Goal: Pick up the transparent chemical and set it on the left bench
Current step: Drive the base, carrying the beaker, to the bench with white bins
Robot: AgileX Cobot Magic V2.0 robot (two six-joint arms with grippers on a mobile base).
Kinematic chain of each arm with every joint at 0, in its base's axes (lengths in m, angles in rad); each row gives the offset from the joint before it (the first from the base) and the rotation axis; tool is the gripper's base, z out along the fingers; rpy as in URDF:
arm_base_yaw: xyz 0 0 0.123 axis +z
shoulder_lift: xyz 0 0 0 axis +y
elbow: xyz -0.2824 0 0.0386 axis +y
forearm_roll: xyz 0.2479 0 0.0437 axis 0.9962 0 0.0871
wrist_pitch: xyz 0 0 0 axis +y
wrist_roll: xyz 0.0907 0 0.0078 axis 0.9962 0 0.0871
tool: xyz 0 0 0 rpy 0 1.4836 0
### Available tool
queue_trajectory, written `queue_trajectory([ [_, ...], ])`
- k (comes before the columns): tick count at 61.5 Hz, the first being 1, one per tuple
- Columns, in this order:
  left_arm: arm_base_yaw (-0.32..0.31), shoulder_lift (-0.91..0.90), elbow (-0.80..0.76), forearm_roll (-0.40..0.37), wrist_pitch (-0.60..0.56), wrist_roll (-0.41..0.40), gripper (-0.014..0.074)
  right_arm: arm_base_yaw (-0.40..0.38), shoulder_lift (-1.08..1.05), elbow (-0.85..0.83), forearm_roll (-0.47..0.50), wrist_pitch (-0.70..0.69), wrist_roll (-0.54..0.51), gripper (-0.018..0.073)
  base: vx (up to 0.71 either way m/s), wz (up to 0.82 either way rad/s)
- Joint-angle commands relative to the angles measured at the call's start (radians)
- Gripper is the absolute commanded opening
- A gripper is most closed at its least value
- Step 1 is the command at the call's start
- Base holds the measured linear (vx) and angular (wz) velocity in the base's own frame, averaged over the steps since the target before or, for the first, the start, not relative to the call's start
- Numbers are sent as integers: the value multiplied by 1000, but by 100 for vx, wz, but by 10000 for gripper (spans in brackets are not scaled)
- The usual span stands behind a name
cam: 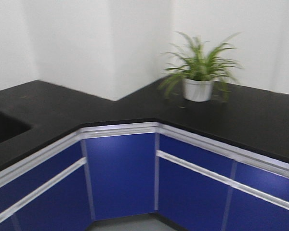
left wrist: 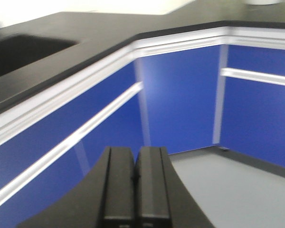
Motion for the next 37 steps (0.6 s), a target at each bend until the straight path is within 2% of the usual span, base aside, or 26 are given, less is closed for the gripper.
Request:
queue_trajectory([
  [1,-2,-19,16,-1,-78,-8,-3,-3,9,-28,-2,-82,-1,-4,-14,85],
  [18,-2,-19,16,-1,-78,-8,-3,-3,9,-28,-2,-82,-1,-4,-8,79],
  [37,-2,-19,16,-1,-78,-8,-3,-3,9,-28,-2,-82,-1,-4,4,75],
])
